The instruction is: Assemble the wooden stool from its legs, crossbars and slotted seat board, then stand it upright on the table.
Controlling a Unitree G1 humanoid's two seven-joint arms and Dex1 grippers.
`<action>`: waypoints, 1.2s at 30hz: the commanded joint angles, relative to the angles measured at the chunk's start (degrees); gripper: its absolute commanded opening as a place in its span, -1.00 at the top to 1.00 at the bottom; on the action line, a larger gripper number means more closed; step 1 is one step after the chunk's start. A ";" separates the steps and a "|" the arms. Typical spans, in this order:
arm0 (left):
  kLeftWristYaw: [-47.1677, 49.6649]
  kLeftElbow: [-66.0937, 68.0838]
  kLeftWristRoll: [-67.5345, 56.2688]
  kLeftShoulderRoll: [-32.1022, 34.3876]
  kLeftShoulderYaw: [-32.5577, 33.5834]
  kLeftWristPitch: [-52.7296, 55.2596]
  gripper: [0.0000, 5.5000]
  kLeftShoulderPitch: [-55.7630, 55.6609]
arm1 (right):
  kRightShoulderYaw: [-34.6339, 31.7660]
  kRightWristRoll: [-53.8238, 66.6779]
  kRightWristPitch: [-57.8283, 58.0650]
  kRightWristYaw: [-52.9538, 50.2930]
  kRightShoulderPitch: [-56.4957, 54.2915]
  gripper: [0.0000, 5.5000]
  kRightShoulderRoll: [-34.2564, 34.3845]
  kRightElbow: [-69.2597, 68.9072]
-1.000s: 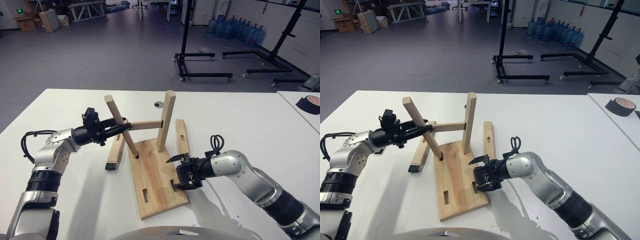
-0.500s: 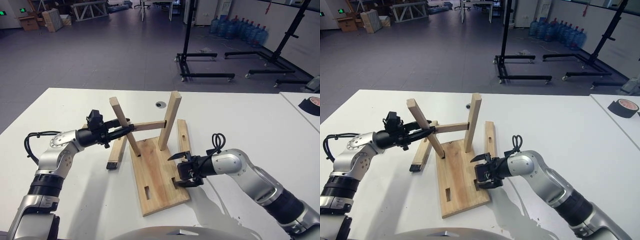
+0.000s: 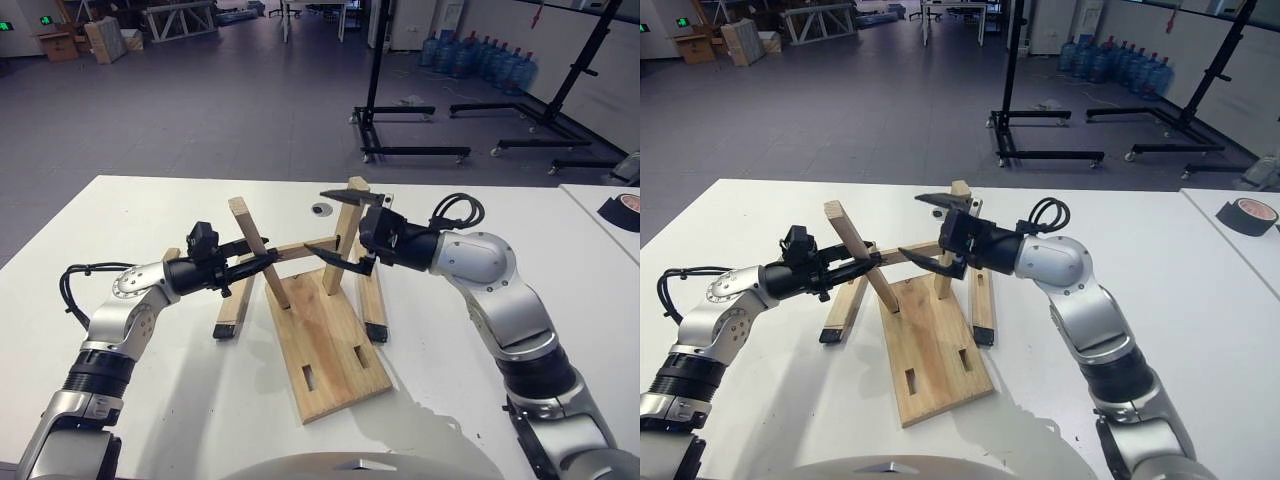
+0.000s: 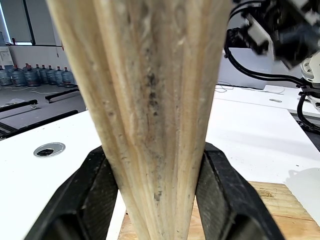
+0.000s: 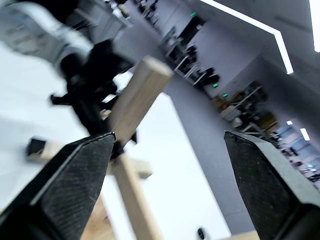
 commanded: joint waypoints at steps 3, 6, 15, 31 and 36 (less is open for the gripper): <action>1.97 2.61 14.50 2.31 -12.76 7.38 0.27 10.00 | 4.32 -14.95 -4.87 -10.96 -2.26 -0.45 1.79 5.72; 2.20 0.37 14.12 2.29 -14.18 7.52 0.27 11.00 | 4.95 -17.74 -13.47 -14.10 0.59 -0.45 1.99 6.36; 5.07 -2.58 12.20 2.69 -15.60 8.14 0.27 12.44 | 9.02 -30.12 -25.31 -20.68 4.84 -0.45 0.32 8.26; 4.72 -3.61 12.25 2.61 -16.09 7.75 0.27 10.40 | 21.57 -36.41 -14.34 1.47 9.92 -0.45 -4.69 22.41; 7.06 -4.53 10.94 1.39 -14.71 8.83 0.27 8.99 | 23.25 -34.02 -8.87 8.11 11.05 -0.45 -6.08 18.86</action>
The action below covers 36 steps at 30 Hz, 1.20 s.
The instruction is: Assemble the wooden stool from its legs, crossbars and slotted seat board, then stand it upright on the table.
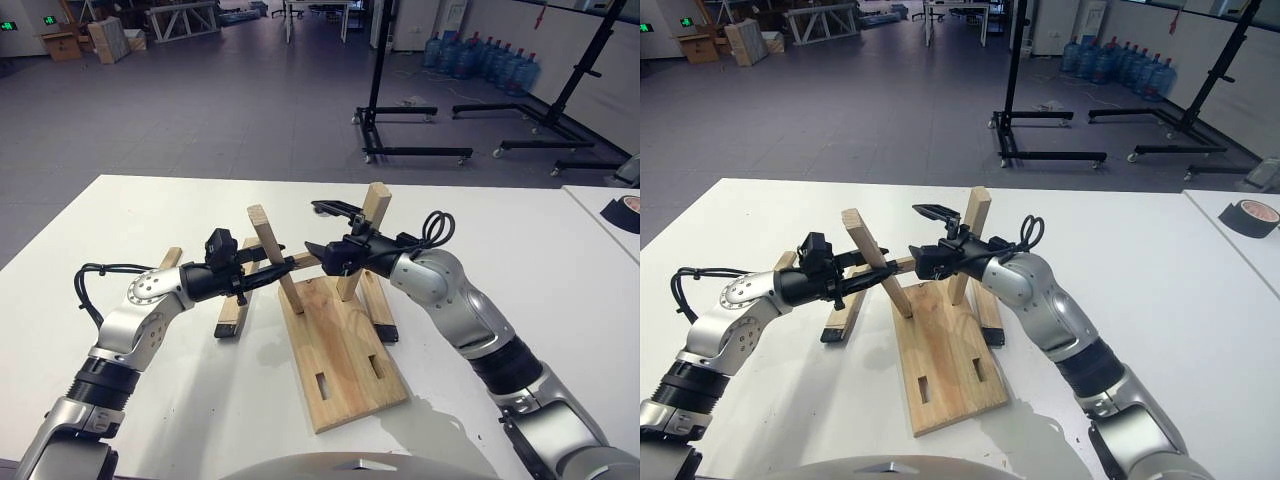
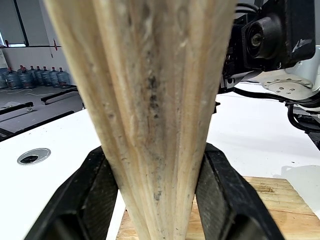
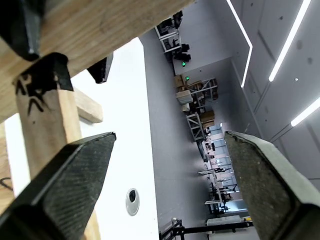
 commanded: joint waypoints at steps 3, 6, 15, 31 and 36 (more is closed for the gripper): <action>1.85 4.01 8.08 -0.31 -7.94 11.33 0.27 4.91 | 11.34 -1.66 8.03 16.37 9.68 -0.45 -4.67 5.89; 0.10 3.83 8.95 0.72 -9.33 11.37 0.27 5.49 | 8.65 -2.62 5.17 9.21 7.64 -0.45 -2.70 7.09; -0.87 2.94 10.21 1.90 -11.04 10.69 0.27 6.65 | -5.07 2.32 -2.31 -7.26 -2.14 -0.45 3.63 0.62; -0.28 2.85 10.05 2.71 -10.69 10.96 0.27 6.19 | 12.44 -2.25 0.67 14.61 12.23 -0.45 -6.56 6.73; 0.56 3.15 10.36 1.94 -10.69 10.58 0.27 5.36 | 10.26 -1.93 0.65 11.73 9.39 -0.45 -6.19 6.63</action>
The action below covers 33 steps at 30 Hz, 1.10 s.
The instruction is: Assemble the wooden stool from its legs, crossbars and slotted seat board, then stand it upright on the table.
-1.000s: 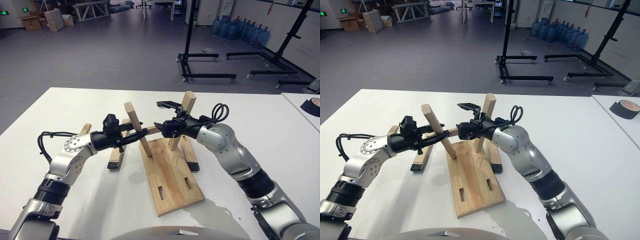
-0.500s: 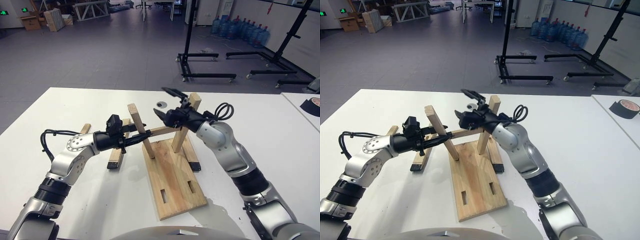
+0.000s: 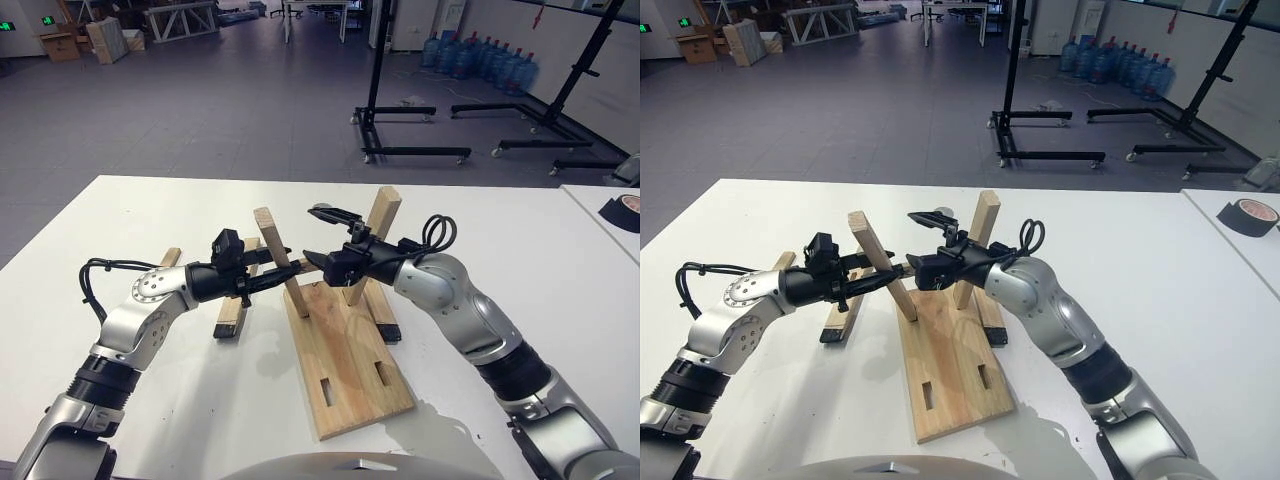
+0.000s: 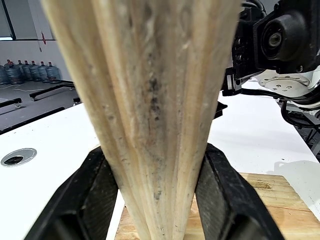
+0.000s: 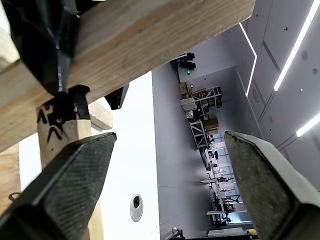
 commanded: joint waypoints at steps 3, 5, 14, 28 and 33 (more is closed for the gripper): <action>0.22 5.44 11.12 0.75 -9.34 8.06 0.27 5.41 | 7.30 -2.51 4.03 8.92 6.97 -0.45 -3.09 7.27; 0.21 5.65 11.25 0.67 -9.48 7.91 0.27 5.32 | 4.53 0.69 4.56 7.86 6.17 -0.45 -2.16 4.28; -0.05 8.30 11.70 0.49 -9.83 7.76 0.27 4.66 | -13.11 21.77 16.96 10.75 -2.54 -0.45 -0.80 -9.66; -0.26 8.48 12.30 0.92 -10.24 7.52 0.27 4.10 | -28.27 44.29 33.87 0.97 0.82 -0.45 9.41 -6.52; -0.57 7.95 12.44 1.14 -10.55 7.71 0.27 2.97 | -24.67 45.96 35.14 -1.03 5.16 -0.45 14.19 -6.41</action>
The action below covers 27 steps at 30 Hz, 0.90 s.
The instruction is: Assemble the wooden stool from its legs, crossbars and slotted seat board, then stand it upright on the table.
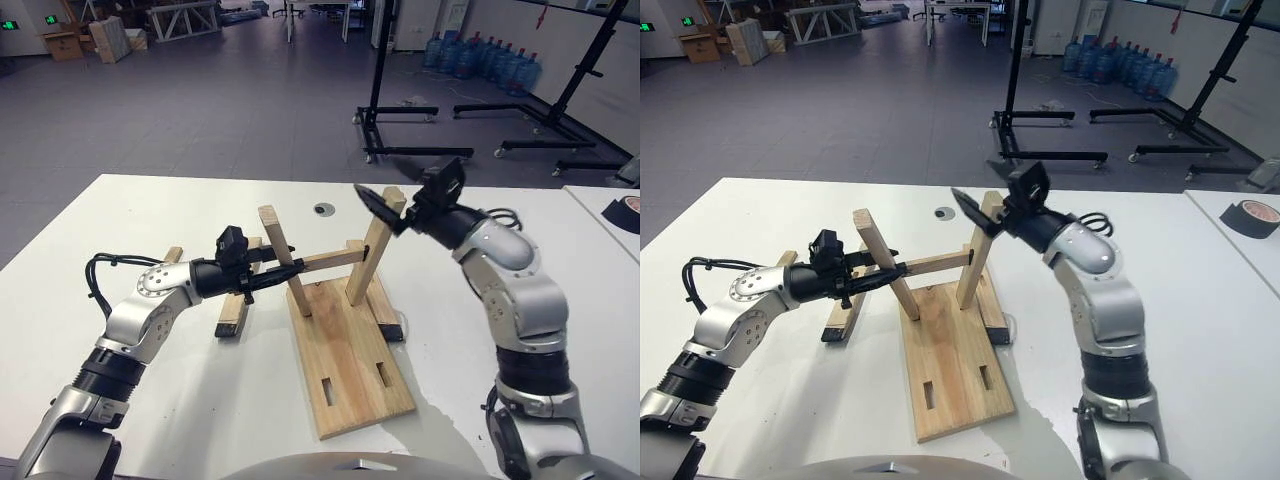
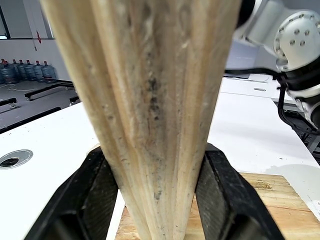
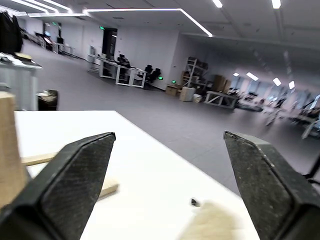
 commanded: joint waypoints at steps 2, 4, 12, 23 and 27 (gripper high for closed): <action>0.04 5.64 12.41 1.76 -9.25 7.63 0.27 5.15 | 2.86 2.93 3.36 -1.54 3.29 -0.45 2.96 0.35; -0.03 5.90 12.66 1.60 -9.46 7.53 0.27 4.42 | 2.07 6.47 5.56 -1.30 4.33 -0.45 4.48 0.78; -0.35 5.52 12.76 1.29 -9.96 7.70 0.27 3.16 | 0.27 20.53 14.96 -3.19 9.48 -0.45 9.42 4.60; -1.49 8.19 13.93 -0.96 -12.25 8.06 0.27 -0.54 | 3.18 22.23 15.29 -4.96 9.79 -0.45 8.66 6.45; -1.66 8.12 14.67 -0.69 -12.92 7.59 0.27 0.08 | 2.95 21.48 14.82 -4.65 9.40 -0.45 7.59 6.44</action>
